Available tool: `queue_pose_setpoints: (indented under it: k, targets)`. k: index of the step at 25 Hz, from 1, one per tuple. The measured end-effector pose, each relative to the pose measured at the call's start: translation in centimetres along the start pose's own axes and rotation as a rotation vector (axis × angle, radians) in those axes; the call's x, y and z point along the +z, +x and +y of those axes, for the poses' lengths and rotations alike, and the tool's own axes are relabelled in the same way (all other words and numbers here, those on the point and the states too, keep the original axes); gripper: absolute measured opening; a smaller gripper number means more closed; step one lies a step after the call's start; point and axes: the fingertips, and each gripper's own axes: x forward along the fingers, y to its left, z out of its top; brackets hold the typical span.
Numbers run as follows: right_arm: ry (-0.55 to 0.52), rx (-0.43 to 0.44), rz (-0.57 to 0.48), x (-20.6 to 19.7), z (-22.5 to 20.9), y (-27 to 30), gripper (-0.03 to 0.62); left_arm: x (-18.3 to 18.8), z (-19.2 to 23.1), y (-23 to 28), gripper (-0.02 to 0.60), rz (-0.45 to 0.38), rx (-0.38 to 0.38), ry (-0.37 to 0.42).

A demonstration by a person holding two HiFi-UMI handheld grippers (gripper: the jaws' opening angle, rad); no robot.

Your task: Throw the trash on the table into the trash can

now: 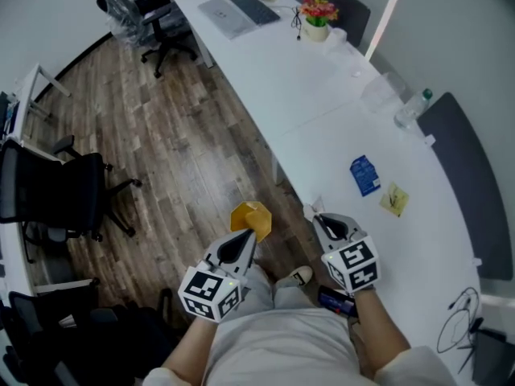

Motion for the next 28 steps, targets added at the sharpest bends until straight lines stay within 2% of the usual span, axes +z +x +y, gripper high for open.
queue_pose_setpoints:
  k: [5,18,28]
  targets:
    - [-0.037,0.010,0.028,1.6,1.3,2.3,0.035,0.4,3.3,-1.1,0.002,-0.018,0.024,-0.016]
    - [-0.102,0.047,-0.006,8.4,6.0,8.5,0.035,3.4,11.5,-4.7,0.002,-0.078,0.070,-0.025]
    - [-0.146,0.129,0.058,8.0,5.8,11.0,0.035,3.6,13.3,-3.7,0.002,-0.096,0.141,-0.088]
